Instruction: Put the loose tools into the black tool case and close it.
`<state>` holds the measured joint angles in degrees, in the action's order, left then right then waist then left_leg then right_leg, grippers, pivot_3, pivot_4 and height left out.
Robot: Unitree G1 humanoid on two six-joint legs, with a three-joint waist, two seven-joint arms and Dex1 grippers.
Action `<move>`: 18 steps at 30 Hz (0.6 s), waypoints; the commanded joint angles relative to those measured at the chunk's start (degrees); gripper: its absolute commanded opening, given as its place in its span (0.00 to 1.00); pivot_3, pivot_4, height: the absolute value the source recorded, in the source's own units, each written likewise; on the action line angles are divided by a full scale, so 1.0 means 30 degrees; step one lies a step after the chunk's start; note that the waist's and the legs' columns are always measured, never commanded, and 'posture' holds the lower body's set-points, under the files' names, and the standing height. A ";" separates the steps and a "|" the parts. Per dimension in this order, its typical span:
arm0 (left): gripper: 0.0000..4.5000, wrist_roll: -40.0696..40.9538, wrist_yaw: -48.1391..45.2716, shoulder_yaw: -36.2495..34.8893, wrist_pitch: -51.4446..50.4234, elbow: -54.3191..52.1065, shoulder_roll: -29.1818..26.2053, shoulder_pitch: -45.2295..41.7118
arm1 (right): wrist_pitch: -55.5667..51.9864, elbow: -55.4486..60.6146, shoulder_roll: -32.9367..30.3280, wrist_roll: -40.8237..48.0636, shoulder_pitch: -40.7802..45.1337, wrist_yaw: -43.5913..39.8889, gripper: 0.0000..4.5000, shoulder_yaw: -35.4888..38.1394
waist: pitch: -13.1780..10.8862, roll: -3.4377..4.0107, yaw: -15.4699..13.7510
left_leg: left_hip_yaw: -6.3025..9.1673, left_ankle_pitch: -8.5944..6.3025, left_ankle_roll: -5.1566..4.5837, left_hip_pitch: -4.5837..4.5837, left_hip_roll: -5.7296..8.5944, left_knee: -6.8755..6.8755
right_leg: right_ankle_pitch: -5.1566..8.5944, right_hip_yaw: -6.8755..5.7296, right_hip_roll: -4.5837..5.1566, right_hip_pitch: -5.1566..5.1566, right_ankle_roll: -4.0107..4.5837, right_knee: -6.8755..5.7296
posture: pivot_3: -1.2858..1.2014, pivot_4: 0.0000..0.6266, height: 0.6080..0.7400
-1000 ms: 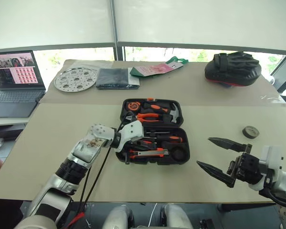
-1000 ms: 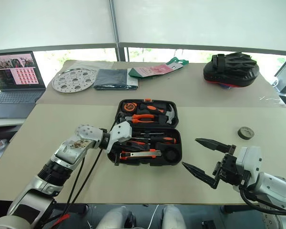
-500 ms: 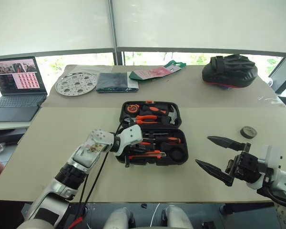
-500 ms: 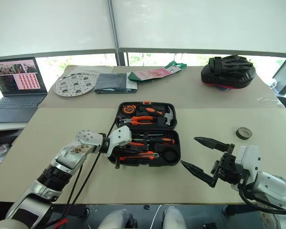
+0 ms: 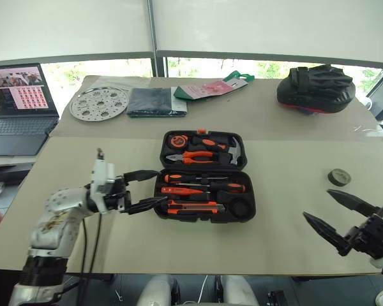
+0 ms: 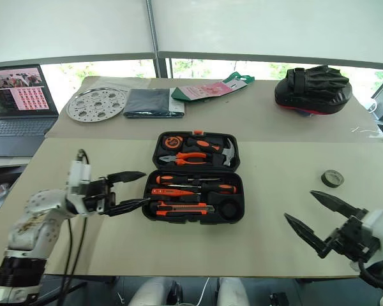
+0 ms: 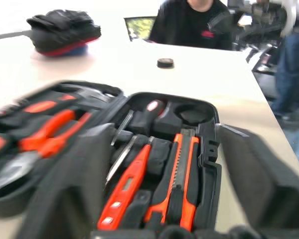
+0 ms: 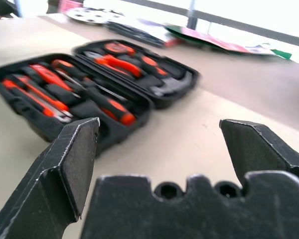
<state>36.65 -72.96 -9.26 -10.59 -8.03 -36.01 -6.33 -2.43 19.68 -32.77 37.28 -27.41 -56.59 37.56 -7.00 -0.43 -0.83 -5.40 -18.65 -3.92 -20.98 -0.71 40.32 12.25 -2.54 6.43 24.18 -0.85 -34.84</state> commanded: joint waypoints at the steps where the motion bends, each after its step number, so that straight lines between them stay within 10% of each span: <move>1: 0.99 0.0926 -0.0214 -0.1683 -0.0557 0.0141 -0.0873 0.1126 | 0.0855 -0.1686 0.0587 -0.0346 -0.0903 0.0574 1.00 0.1634 | -0.0032 -0.0003 -0.0017 | -0.0001 -0.0005 -0.0008 0.0000 0.0001 0.0000 | 0.0002 -0.0002 -0.0002 0.0000 0.0001 0.0001 | 0.52 0.24 1.00; 7: 0.99 0.2407 -0.1773 -0.3459 -0.0926 0.1686 -0.1705 0.1261 | 0.0569 -0.3942 0.0186 -0.2177 -0.0992 0.2793 1.00 0.2232 | -0.0080 0.0029 0.0041 | -0.0009 -0.0047 -0.0082 0.0011 -0.0002 0.0000 | 0.0065 -0.0073 -0.0115 0.0025 0.0095 -0.0051 | 0.52 0.24 1.00; 18: 0.99 0.2713 0.0206 -0.1571 -0.2854 -0.1738 -0.0673 0.0865 | -0.7182 -0.9559 -0.9284 -0.5007 0.8938 0.1870 1.00 -0.4625 | -0.0218 -0.0015 0.0495 | -0.0153 -0.0004 -0.0049 0.0123 -0.0014 -0.0003 | 0.0003 0.0070 -0.0183 0.0002 0.0069 -0.0073 | 0.52 0.24 1.00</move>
<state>44.18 -73.46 -13.91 -18.59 -11.34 -37.81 -3.13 -21.72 -5.04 -58.85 24.24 -3.56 -48.87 27.07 -7.65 -0.48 0.66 -5.85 -18.65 -4.05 -20.64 -0.75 40.31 12.16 -2.32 5.76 24.18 -0.80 -35.04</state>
